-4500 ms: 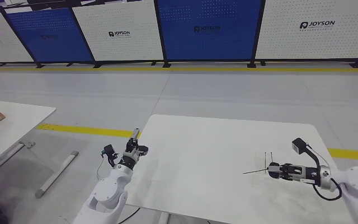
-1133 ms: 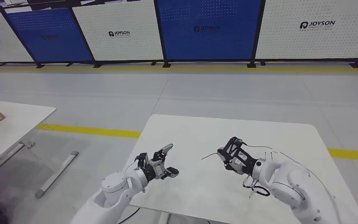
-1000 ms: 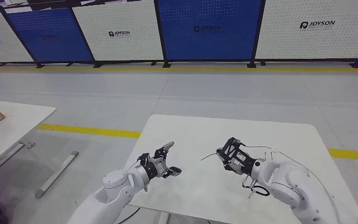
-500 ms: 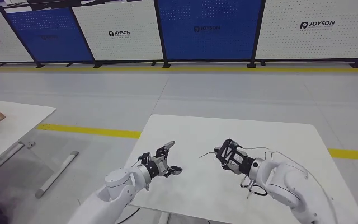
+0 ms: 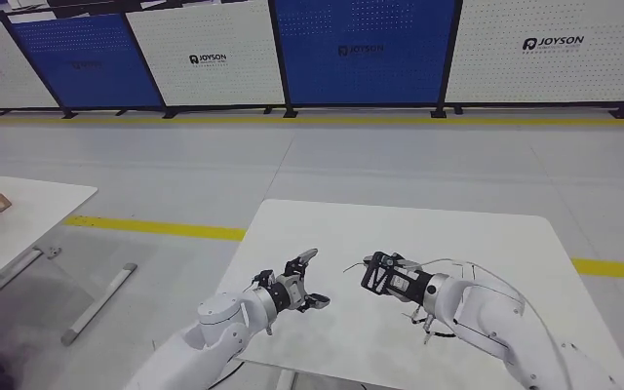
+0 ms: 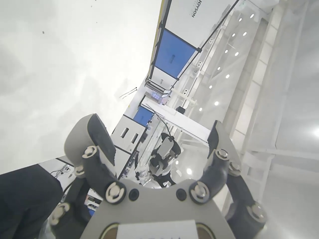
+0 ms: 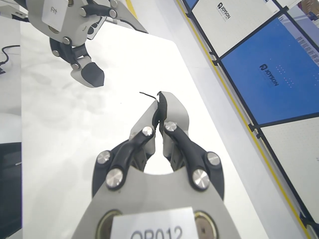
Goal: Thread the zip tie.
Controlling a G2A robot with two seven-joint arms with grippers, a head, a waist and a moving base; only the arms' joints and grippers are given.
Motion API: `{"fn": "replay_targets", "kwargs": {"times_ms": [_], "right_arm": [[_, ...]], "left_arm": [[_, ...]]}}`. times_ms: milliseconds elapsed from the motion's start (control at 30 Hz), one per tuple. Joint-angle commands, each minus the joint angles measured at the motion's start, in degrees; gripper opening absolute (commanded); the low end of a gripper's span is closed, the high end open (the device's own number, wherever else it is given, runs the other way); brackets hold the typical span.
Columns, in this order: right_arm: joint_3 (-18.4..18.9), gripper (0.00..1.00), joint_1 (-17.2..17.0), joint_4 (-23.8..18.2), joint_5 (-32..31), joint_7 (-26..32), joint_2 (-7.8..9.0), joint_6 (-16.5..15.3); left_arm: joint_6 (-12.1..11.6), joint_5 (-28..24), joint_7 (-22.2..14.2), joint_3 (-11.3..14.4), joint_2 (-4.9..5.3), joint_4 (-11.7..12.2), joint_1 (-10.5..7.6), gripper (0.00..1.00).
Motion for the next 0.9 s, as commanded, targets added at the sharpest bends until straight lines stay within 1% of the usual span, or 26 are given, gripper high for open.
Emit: {"fn": "replay_targets", "kwargs": {"times_ms": [0, 33, 100, 133, 200, 267, 300, 567, 667, 733, 800, 867], "right_arm": [[0.00, 0.00, 0.00, 0.00, 0.00, 0.00, 0.00, 0.00], [0.00, 0.00, 0.00, 0.00, 0.00, 0.00, 0.00, 0.00], [0.00, 0.00, 0.00, 0.00, 0.00, 0.00, 0.00, 0.00], [0.00, 0.00, 0.00, 0.00, 0.00, 0.00, 0.00, 0.00], [0.00, 0.00, 0.00, 0.00, 0.00, 0.00, 0.00, 0.00], [0.00, 0.00, 0.00, 0.00, 0.00, 0.00, 0.00, 0.00], [0.00, 0.00, 0.00, 0.00, 0.00, 0.00, 0.00, 0.00], [0.00, 0.00, 0.00, 0.00, 0.00, 0.00, 0.00, 0.00], [-0.12, 0.00, -0.35, -0.11, -1.25, -0.12, -0.18, 0.00], [-0.94, 0.00, 0.11, -0.14, -2.51, 0.04, -0.64, 0.00], [-1.84, 0.00, 0.77, 0.40, -3.21, -0.46, -1.14, 0.00], [-2.72, 0.00, 1.29, 1.95, -2.49, -1.96, -1.78, 0.00]], "left_arm": [[-0.55, 0.10, 0.22, 0.14, -0.10, -0.16, -0.08, 1.00], [-1.12, 0.22, 0.66, 0.56, -0.29, -0.40, -0.34, 1.00], [-0.91, -1.41, 1.87, 1.25, -0.71, -0.11, -1.43, 1.00], [-0.56, -2.66, 3.29, 1.80, -1.06, 0.20, -2.77, 1.00], [0.00, -4.85, 5.12, 3.18, -1.65, 1.24, -4.70, 1.00], [0.00, -6.12, 8.45, 5.15, -2.29, 3.12, -7.32, 1.00], [0.00, -6.18, 9.04, 5.38, -2.39, 3.42, -7.68, 1.00], [-0.06, -6.16, 8.96, 5.43, -2.41, 3.44, -7.65, 1.00], [0.00, -8.01, 7.58, 6.29, -2.68, 3.80, -7.54, 1.00], [0.00, -9.67, 7.00, 7.08, -2.73, 4.02, -8.15, 1.00], [0.00, -10.47, 7.23, 7.54, -2.74, 4.21, -8.78, 1.00], [-0.14, -10.97, 8.00, 7.68, -2.91, 4.49, -9.46, 1.00]]}}
